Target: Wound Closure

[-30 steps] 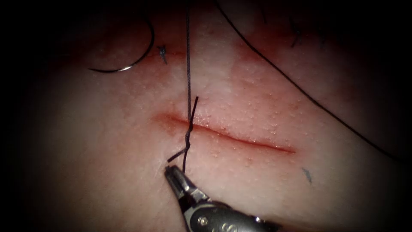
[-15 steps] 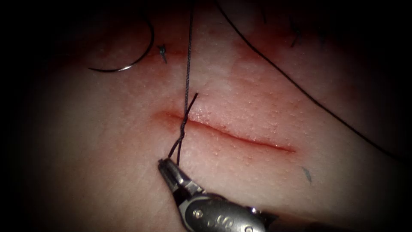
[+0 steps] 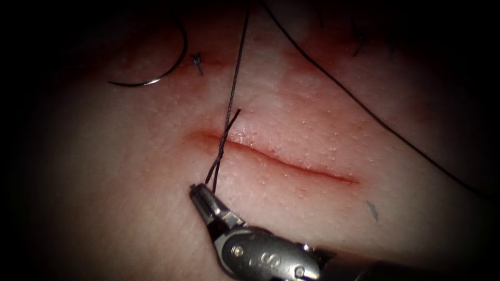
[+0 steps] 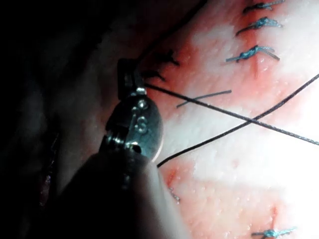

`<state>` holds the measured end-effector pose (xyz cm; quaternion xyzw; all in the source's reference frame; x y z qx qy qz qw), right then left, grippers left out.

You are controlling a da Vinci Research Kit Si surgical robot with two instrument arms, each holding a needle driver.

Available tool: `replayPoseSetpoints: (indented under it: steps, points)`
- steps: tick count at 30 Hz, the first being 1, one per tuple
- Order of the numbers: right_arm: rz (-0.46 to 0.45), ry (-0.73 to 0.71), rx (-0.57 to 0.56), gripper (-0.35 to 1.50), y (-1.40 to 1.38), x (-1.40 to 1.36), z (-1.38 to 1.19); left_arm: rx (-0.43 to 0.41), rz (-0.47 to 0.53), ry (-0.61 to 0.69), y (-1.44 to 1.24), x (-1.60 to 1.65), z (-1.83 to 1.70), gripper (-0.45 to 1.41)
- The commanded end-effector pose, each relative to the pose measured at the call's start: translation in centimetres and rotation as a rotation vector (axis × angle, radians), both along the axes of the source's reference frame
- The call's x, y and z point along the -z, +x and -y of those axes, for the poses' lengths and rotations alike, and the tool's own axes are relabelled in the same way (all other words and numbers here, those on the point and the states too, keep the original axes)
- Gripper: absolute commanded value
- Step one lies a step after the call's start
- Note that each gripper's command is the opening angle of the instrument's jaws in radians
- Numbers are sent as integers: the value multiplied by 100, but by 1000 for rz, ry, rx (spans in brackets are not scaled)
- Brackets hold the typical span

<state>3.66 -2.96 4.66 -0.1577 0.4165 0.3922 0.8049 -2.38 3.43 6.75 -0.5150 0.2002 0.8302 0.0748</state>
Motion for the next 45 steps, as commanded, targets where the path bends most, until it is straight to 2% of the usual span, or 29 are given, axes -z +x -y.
replayPoseSetpoints:
  steps: [1, 4, 6, 7, 9, 10, 12, 13, 21, 24, 27, 28, 29, 30, 31, 32, 36, 37, 41, 45]
  points:
    - [1, 11, 15, -35, 13, -8, 18, 1, -1, -6, -7, -9, -6, -45]
    - [25, 44, 54, -35, 24, -16, 43, -1, -26, -47, -14, -26, -10, -45]
    - [32, 50, 65, -35, 27, -18, 49, 1, -30, -51, -15, -30, -11, -45]
    - [44, 67, 86, -35, 32, -21, 62, 1, -43, -68, -18, -36, -12, -45]
    - [48, 77, 94, -35, 34, -22, 68, 6, -47, -75, -20, -40, -13, -45]
    - [56, 95, 111, -35, 39, -24, 81, 5, -57, -79, -22, -46, -14, -45]
    - [59, 103, 116, -35, 40, -24, 86, 3, -64, -80, -24, -49, -15, -45]
    - [68, 106, 129, -35, 43, -25, 97, 1, -73, -82, -26, -54, -15, -45]
    - [66, 112, 139, -35, 45, -19, 107, 2, -81, -88, -28, -59, -15, -45]
    - [51, 102, 127, -35, 44, -15, 100, -5, -84, -91, -28, -58, -12, -45]
    - [-11, 63, 117, -35, 38, -8, 86, -10, -66, -75, -26, -54, -3, -45]
    - [-30, 60, 124, -30, 36, -6, 82, -13, -59, -68, -24, -51, 1, -45]
    - [-57, 66, 140, 59, 33, -3, 72, -17, -46, -54, -21, -45, 8, -45]
    - [-65, 66, 142, 91, 32, -3, 68, -23, -35, -45, -18, -40, 13, -45]
    - [-65, 66, 142, 91, 32, -3, 68, -23, -35, -45, -18, -40, 13, -45]
    - [-85, 53, 140, 118, 29, -3, 60, -30, -22, -33, -14, -32, 21, -45]
    - [-112, 49, 149, 125, 25, -1, 53, -45, 12, 1, -7, -15, 37, -45]
    - [-121, 51, 157, 125, 22, 0, 49, -61, 35, 20, 0, -1, 52, -45]
    - [-140, 56, 177, 123, 18, 5, 44, -90, 69, 44, 11, 21, 78, -45]
    - [-191, 100, 182, 103, 7, 17, 30, -134, 120, 89, 34, 63, 121, -45]
